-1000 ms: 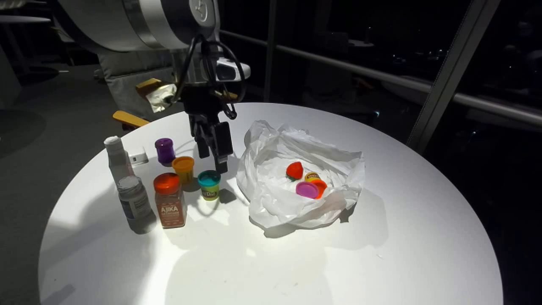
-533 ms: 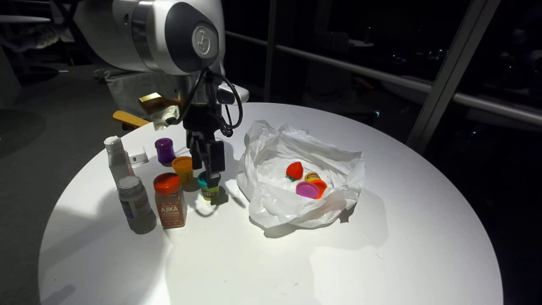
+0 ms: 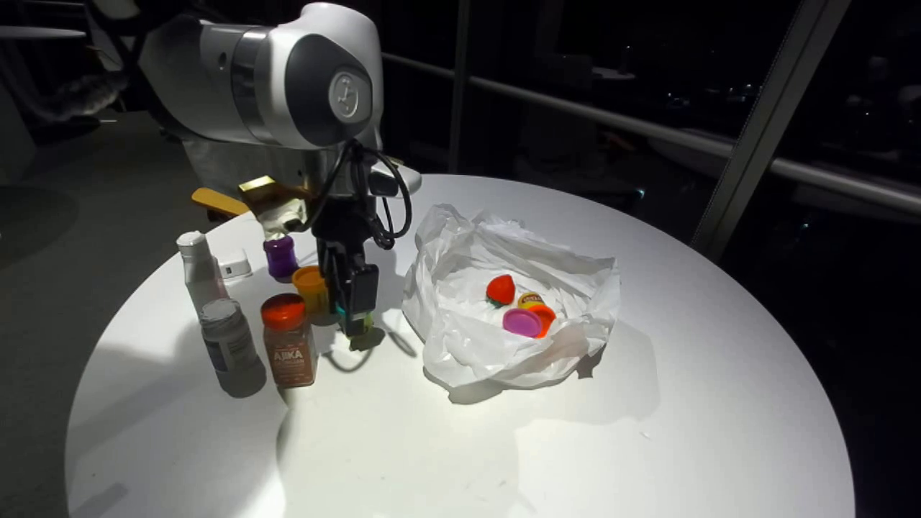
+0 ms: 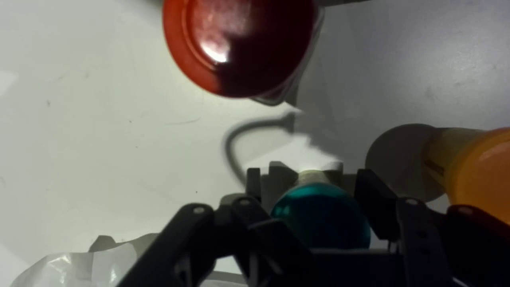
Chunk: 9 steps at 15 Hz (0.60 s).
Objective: Pick up all the objects surrounding the white plate and arrange them on the plate
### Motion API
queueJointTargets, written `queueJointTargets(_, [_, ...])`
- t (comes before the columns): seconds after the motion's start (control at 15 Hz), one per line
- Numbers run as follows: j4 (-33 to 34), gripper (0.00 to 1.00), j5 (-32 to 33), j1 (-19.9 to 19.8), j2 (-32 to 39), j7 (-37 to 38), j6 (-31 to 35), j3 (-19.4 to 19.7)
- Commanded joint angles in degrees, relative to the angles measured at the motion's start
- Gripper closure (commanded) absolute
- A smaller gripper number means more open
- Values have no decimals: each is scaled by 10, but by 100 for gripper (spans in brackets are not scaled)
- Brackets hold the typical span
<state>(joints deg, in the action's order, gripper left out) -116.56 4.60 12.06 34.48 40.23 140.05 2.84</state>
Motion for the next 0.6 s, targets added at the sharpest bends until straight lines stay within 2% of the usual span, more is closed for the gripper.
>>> queueJointTargets(0.0, [6, 67, 19, 20, 1, 9, 4, 25])
queueJointTargets(0.13, [6, 77, 32, 26, 0, 12, 3, 35])
queueJointTargets(0.27, [6, 80, 43, 31, -1, 15, 2, 43])
queueJointTargets(0.53, [-7, 80, 74, 42, -29, 15, -5, 56])
